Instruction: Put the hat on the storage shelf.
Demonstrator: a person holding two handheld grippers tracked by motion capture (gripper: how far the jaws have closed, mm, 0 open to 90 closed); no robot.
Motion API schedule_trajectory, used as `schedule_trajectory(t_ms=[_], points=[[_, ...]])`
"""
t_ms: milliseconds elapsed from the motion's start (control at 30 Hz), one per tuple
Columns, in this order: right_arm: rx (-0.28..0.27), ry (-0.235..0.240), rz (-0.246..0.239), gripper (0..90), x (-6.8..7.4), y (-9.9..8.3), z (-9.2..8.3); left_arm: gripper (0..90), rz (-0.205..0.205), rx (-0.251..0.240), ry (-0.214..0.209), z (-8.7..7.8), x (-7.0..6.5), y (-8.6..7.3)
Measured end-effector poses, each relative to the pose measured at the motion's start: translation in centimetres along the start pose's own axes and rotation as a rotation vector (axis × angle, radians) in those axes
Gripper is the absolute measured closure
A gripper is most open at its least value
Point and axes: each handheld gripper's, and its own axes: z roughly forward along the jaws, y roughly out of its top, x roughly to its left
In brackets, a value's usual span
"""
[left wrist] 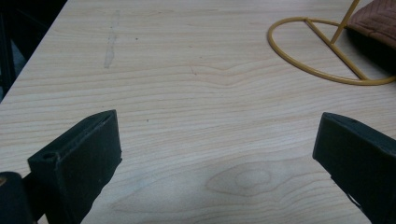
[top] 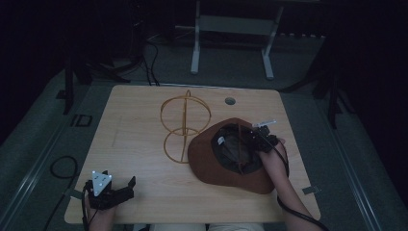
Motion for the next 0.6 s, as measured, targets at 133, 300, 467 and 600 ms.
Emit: schedule_trajectory(t_ms=[133,300,467,600], points=[[-0.003,-0.088,-0.014,82.6,0.1,-0.2,0.0,1.6,0.007,0.005,-0.003,0.0,0.0,0.0],[-0.076,-0.073,0.044,84.2,-0.5,-0.4,-1.1,1.6,0.014,0.023,-0.004,0.1,-0.3,0.1],[-0.178,-0.028,0.112,84.4,-1.8,0.0,-3.9,1.6,0.059,0.049,-0.029,0.2,-1.2,0.4],[-0.229,0.004,0.155,84.4,-2.6,0.2,-5.7,1.7,0.067,0.039,-0.072,-0.3,-2.2,1.0]])
